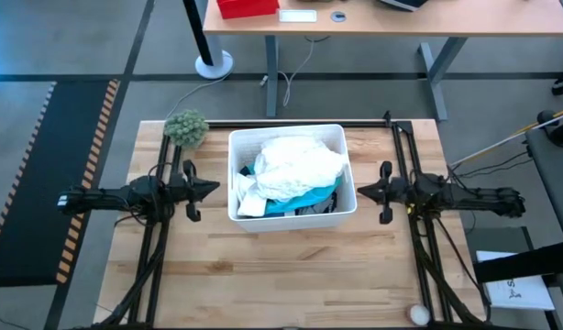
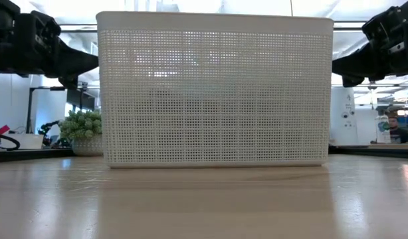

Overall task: Sort clothes
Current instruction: Return to Home Position

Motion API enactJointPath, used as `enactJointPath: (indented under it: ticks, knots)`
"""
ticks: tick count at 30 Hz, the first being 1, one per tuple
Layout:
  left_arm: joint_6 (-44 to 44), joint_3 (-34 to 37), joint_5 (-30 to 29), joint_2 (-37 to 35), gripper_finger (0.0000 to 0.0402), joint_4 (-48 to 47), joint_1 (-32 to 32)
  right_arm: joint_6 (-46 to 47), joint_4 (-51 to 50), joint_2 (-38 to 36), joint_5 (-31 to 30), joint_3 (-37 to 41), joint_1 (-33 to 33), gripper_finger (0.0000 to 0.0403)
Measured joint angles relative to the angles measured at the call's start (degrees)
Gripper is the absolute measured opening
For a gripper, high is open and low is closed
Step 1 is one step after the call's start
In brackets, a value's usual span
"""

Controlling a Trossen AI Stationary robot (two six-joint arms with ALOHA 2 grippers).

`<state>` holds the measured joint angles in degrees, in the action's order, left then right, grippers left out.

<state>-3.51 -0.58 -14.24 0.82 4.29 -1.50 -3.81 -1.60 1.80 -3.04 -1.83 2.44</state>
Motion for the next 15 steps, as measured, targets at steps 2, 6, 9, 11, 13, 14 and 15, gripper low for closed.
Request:
enactJointPath:
  ticks: [2, 6, 9, 11, 13, 14, 15]
  knots:
    - [0.17, 0.02, -0.30, -0.17, 0.0000, 0.08, 0.00, 0.02, 0.02, 0.93, -0.35, 0.00, 0.00, 0.0000]
    - [1.66, -0.10, -1.77, -0.81, 0.0000, 0.12, 0.00, 3.38, 0.26, 1.71, -1.38, 0.04, 0.00, 0.0000]
    - [2.25, -0.37, -1.82, -0.81, 0.0000, 0.13, 0.00, 5.29, -0.39, 1.34, -1.33, -0.45, 0.00, 0.0000]
    - [2.26, -0.43, -1.83, -0.81, 0.0000, -0.29, 0.00, 5.35, -0.78, 0.62, 0.04, -1.01, 0.00, 0.0000]
    - [2.39, -0.42, -1.86, -0.81, 0.0000, -1.43, 0.09, 5.37, -0.72, -0.35, 1.57, -1.91, -0.02, 0.0000]
    - [2.60, -0.42, -1.87, -0.81, 0.0000, -1.45, 0.18, 5.28, -1.77, -1.00, 1.75, -2.51, -0.02, 0.0000]
    - [2.69, -0.41, -1.90, -0.81, 0.0000, -1.41, 0.26, 5.22, -3.66, -1.73, 1.77, -3.03, -0.02, 0.0000]
